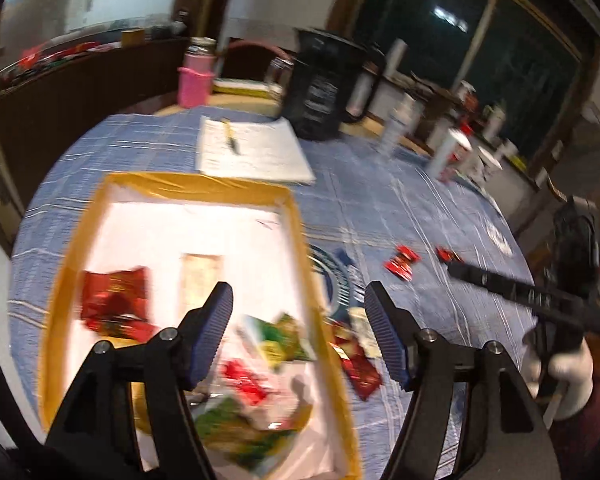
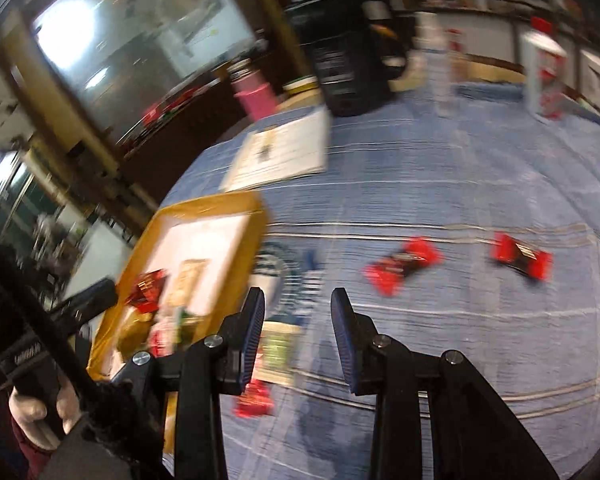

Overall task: Organize snacks
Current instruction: 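Move both tools back toward the red candy wrappers, then grasp a red candy with left tool while right grasps another red candy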

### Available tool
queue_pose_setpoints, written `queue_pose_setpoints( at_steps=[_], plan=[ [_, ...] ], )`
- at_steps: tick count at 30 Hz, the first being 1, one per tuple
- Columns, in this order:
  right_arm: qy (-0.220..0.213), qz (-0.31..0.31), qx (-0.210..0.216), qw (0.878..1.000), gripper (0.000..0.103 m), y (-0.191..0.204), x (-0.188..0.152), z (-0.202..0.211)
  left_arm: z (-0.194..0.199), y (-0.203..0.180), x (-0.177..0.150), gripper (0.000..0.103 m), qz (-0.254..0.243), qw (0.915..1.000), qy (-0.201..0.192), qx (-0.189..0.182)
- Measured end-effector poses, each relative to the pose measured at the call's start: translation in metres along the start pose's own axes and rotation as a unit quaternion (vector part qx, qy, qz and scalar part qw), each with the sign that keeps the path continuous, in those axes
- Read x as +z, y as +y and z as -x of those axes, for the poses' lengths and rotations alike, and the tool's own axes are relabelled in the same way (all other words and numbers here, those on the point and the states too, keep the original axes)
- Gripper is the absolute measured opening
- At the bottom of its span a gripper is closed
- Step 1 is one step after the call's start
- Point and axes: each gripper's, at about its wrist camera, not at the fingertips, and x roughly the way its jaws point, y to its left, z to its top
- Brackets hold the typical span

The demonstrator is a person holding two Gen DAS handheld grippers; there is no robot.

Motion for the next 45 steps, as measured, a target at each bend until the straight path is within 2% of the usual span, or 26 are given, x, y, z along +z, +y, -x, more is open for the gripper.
queue_pose_setpoints(
  at_steps=[5, 10, 14, 19, 23, 28, 34, 35, 36, 37, 38, 42, 43, 44, 45],
  plan=[
    [-0.013, -0.053, -0.023, 0.998, 0.039, -0.065, -0.002, 0.02, -0.031, -0.033, 0.0, 0.069, -0.006, 0.9989, 0.04, -0.022],
    [-0.016, -0.123, -0.03, 0.992, 0.048, -0.123, 0.0, 0.023, -0.061, -0.06, 0.011, 0.069, -0.013, 0.9978, 0.061, -0.024],
    [-0.017, -0.125, -0.054, 0.99, 0.049, -0.145, 0.012, 0.014, -0.088, -0.077, 0.022, 0.069, -0.028, 0.9968, 0.072, -0.018],
    [-0.011, -0.099, -0.061, 0.993, 0.054, -0.158, 0.027, -0.006, -0.129, -0.094, 0.032, 0.069, -0.049, 0.9944, 0.093, -0.012],
    [0.01, -0.058, -0.065, 0.996, 0.054, -0.158, 0.032, -0.026, -0.156, -0.114, 0.035, 0.069, -0.094, 0.9906, 0.099, -0.004],
    [0.02, -0.013, -0.081, 0.996, 0.054, -0.147, 0.029, -0.037, -0.18, -0.139, 0.035, 0.069, -0.163, 0.9811, 0.104, 0.004],
    [0.023, 0.022, -0.104, 0.994, 0.051, -0.136, 0.025, -0.039, -0.2, -0.158, 0.022, 0.069, -0.234, 0.9651, 0.114, 0.024],
    [0.024, 0.03, -0.106, 0.994, 0.051, -0.134, 0.023, -0.039, -0.203, -0.16, 0.02, 0.064, -0.243, 0.9625, 0.117, 0.03],
    [0.024, 0.034, -0.108, 0.993, 0.049, -0.133, 0.023, -0.039, -0.204, -0.16, 0.017, 0.055, -0.251, 0.96, 0.119, 0.038],
    [0.025, 0.039, -0.109, 0.993, 0.044, -0.132, 0.023, -0.039, -0.203, -0.16, 0.018, 0.035, -0.25, 0.9608, 0.118, 0.024],
    [0.025, 0.045, -0.111, 0.993, 0.037, -0.131, 0.022, -0.039, -0.202, -0.159, 0.019, 0.027, -0.244, 0.9614, 0.126, 0.015],
    [0.022, 0.051, -0.103, 0.993, 0.015, -0.126, 0.02, -0.034, -0.197, -0.161, 0.017, 0.027, -0.244, 0.9616, 0.122, 0.026],
    [0.021, 0.051, -0.1, 0.994, 0.013, -0.124, 0.02, -0.032, -0.195, -0.161, 0.016, 0.027, -0.241, 0.9627, 0.12, 0.026],
    [0.02, 0.05, -0.095, 0.994, 0.004, -0.123, 0.019, -0.029, -0.189, -0.16, 0.016, 0.027, -0.235, 0.9646, 0.117, 0.023],
    [0.022, 0.046, -0.088, 0.995, 0.002, -0.123, 0.018, -0.026, -0.186, -0.162, 0.014, 0.027, -0.232, 0.9658, 0.114, 0.02]
  ],
)
